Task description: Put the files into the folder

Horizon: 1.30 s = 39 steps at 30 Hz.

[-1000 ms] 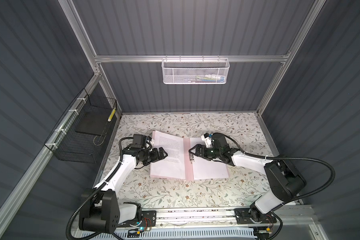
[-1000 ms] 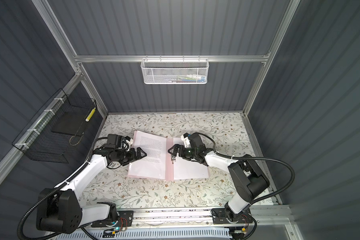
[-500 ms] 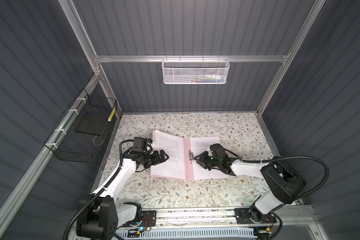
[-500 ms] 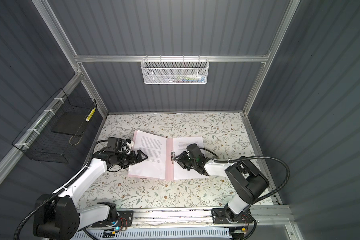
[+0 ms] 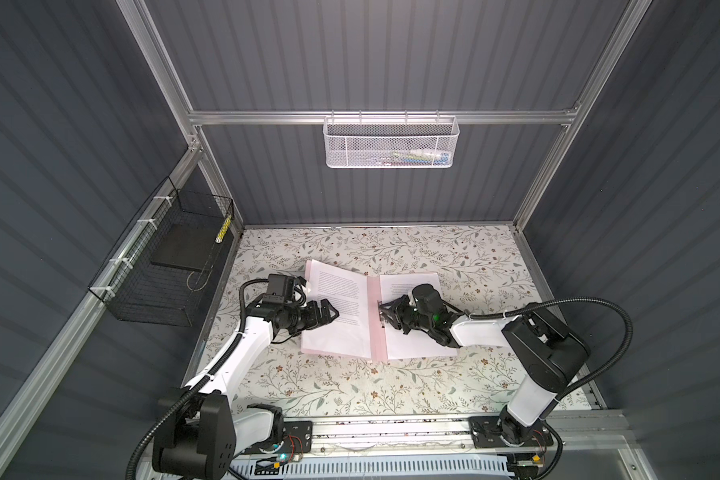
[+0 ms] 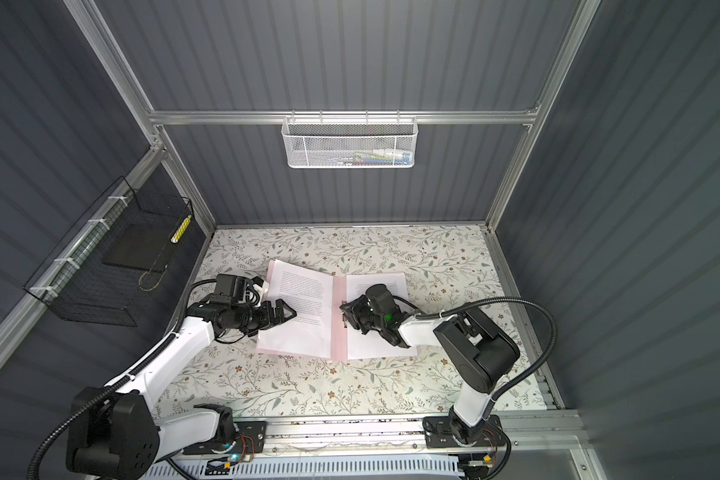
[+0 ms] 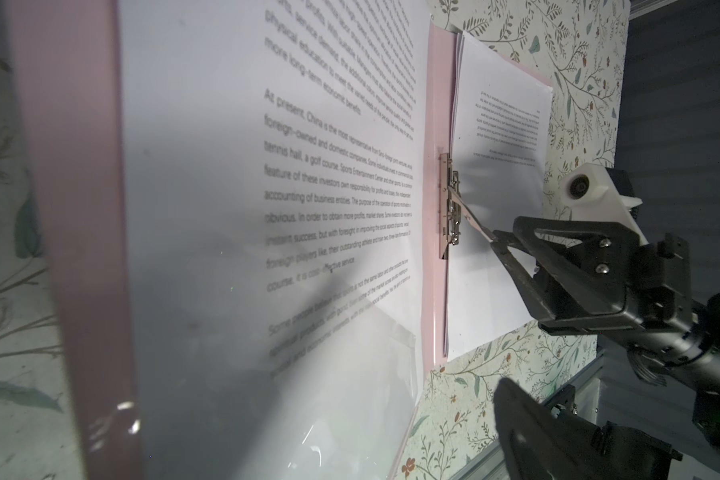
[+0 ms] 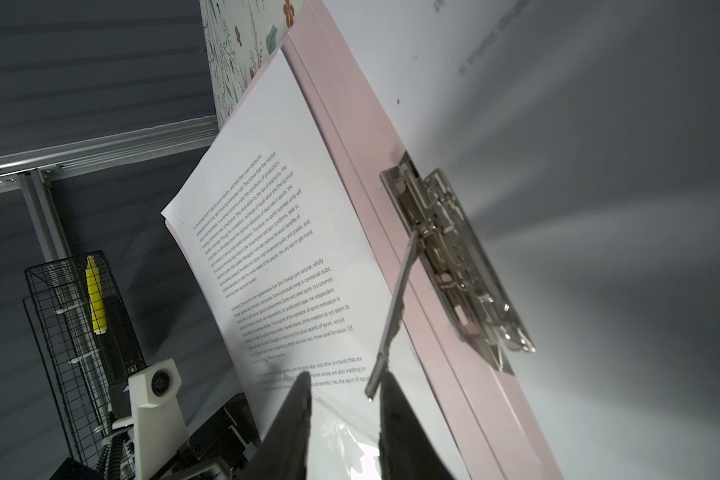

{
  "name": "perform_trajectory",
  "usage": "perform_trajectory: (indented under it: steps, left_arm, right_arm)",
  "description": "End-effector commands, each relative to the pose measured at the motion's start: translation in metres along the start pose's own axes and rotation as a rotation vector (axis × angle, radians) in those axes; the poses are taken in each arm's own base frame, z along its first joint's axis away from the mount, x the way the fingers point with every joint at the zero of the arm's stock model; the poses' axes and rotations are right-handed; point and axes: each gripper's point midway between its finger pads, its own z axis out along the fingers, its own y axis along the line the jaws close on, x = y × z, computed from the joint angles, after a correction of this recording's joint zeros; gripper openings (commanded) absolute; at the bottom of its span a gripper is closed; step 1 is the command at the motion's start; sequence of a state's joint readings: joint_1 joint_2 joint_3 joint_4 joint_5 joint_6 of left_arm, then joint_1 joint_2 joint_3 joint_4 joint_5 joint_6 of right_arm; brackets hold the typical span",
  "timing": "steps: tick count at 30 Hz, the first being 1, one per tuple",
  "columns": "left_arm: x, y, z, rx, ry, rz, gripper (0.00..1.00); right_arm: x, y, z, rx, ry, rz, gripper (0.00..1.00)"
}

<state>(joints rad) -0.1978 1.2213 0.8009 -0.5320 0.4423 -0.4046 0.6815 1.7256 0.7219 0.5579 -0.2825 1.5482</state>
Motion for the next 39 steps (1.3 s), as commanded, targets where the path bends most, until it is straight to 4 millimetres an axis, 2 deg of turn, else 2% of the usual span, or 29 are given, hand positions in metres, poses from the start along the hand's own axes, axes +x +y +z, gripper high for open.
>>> perform_trajectory:
  steps: [1, 4, 13, 20, 23, 39]
  left_arm:
    - [0.004, -0.006, -0.002, 0.026, 0.003, 0.005, 1.0]
    - [0.004, -0.007, -0.002, 0.03, 0.0, 0.008, 1.0]
    - [0.004, -0.008, -0.003, 0.031, -0.001, 0.01, 1.0]
    - [0.004, -0.007, -0.003, 0.028, -0.001, 0.011, 1.0]
    - [0.003, -0.008, -0.003, 0.029, -0.004, 0.012, 1.0]
    - [0.003, -0.008, -0.004, 0.031, -0.008, 0.015, 1.0]
  right_arm:
    - [-0.001, 0.007, 0.002, -0.018, -0.01, 0.014, 0.26]
    - [0.0, 0.003, 0.004, -0.017, 0.001, 0.027, 0.21]
    - [0.004, -0.012, 0.006, 0.016, 0.012, 0.055, 0.23]
    - [0.007, -0.015, 0.007, 0.014, 0.022, 0.059, 0.2]
    - [0.007, -0.019, 0.007, 0.016, 0.017, 0.069, 0.15]
    - [0.007, -0.027, 0.005, 0.011, 0.007, 0.086, 0.1]
